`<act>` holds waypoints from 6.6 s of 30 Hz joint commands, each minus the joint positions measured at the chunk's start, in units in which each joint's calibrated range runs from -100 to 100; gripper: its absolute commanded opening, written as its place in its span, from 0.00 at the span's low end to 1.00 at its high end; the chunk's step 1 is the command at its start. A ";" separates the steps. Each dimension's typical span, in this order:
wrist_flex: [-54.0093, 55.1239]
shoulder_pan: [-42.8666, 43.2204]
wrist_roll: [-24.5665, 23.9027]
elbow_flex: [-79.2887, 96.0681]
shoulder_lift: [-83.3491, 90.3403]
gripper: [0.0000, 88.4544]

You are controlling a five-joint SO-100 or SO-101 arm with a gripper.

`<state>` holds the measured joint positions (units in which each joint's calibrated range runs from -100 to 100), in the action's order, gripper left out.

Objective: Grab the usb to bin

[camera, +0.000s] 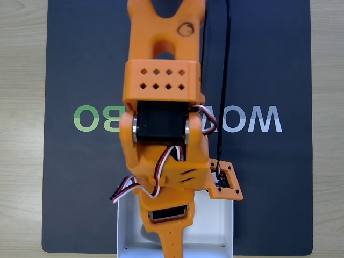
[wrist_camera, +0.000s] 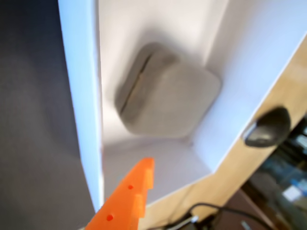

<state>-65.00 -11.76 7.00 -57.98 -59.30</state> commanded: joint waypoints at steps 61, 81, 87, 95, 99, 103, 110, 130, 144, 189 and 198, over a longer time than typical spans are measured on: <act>-6.19 6.20 -7.95 150.39 158.53 0.01; -8.81 6.20 -7.52 149.66 158.45 0.01; -8.81 6.20 -7.52 149.66 158.45 0.01; -8.81 6.20 -7.52 149.66 158.45 0.01; -8.81 6.20 -7.52 149.66 158.45 0.01; -8.81 6.20 -7.52 149.66 158.45 0.01; -8.81 6.20 -7.52 149.66 158.45 0.01; -8.81 6.20 -7.52 149.66 158.45 0.01; -8.81 6.20 -7.52 149.66 158.45 0.01; -8.81 6.20 -7.52 149.66 158.45 0.01; -8.81 6.20 -7.52 149.66 158.45 0.01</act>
<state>-73.19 -5.13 -0.71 93.49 99.63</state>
